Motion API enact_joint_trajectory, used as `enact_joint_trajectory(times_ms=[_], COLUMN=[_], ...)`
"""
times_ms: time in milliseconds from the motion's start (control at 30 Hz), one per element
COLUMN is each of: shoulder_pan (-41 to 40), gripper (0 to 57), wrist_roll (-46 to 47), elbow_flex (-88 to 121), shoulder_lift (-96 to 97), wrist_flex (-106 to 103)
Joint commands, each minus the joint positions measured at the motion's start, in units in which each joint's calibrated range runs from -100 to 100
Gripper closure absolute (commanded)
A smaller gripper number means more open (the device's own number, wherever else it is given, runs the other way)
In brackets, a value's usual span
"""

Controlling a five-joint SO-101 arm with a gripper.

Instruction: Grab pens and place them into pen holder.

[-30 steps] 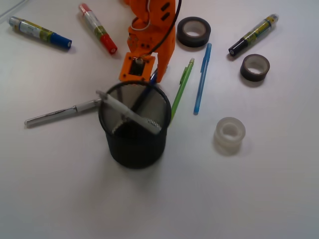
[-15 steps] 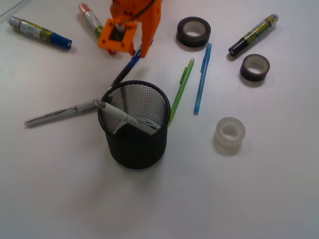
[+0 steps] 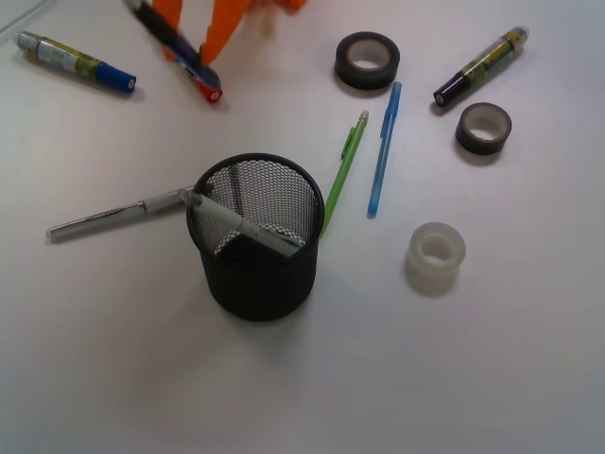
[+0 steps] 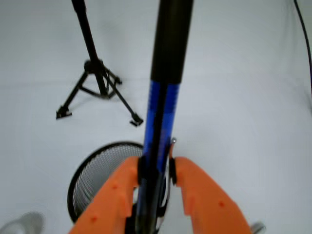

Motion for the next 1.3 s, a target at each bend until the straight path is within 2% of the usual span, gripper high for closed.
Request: enact_joint_trajectory(times_ms=[0, 300, 433, 667, 767, 900, 1033, 1267], shoulder_pan=[-2.0, -6.8, -7.2, -7.3, -7.2, -7.4, -9.2, -11.6], gripper=[57.1, 57.1, 56.1, 42.7, 39.4, 39.2, 39.2, 39.4], wrist_roll=[0.1, 0.3, 3.1, 4.7, 8.0, 9.3, 9.0, 0.1], elbow_flex=[-4.1, -10.1, -11.6, -11.6, -12.4, -12.9, -12.6, -4.6], shoulder_lift=[5.5, 24.9, 31.7, 36.3, 35.1, 27.7, 14.5, -1.4], wrist_flex=[-13.2, -29.8, -36.1, -39.4, -38.5, -24.8, 1.5, 34.7])
